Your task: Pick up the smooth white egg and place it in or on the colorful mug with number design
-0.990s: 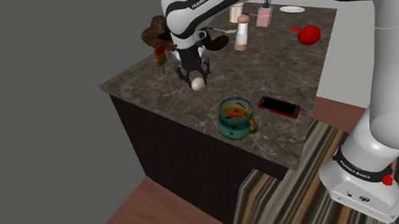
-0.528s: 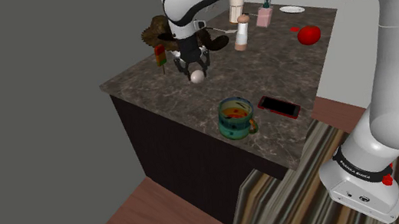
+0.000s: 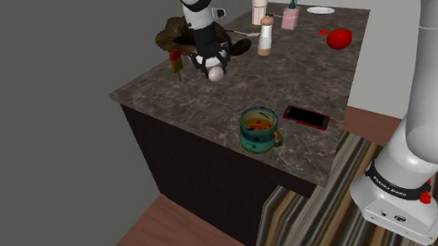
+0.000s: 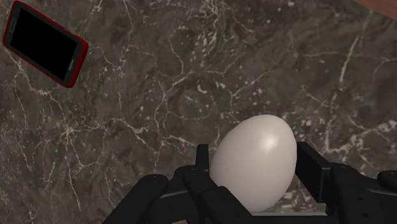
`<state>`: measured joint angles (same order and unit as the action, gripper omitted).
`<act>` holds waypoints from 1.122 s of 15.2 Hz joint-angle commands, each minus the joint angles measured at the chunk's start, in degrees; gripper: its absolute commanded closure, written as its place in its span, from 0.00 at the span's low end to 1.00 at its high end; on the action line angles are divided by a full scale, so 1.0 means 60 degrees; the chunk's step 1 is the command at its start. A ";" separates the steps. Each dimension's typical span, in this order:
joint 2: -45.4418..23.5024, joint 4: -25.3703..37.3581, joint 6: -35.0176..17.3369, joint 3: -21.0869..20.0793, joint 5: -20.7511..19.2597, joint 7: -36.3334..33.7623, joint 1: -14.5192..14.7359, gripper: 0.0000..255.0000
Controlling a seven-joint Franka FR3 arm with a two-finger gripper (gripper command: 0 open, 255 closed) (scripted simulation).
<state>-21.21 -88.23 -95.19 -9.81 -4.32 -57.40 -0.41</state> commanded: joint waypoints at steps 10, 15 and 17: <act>0.0098 0.1289 0.1387 -0.0024 0.0027 0.0033 0.0045 1.00; 0.0505 0.1159 0.1661 -0.0067 0.0098 -0.0020 0.0064 1.00; 0.1326 0.0027 0.1342 -0.0143 0.0249 -0.0140 0.0076 1.00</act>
<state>-15.27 -85.52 -86.60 -10.46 -3.21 -57.92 -0.02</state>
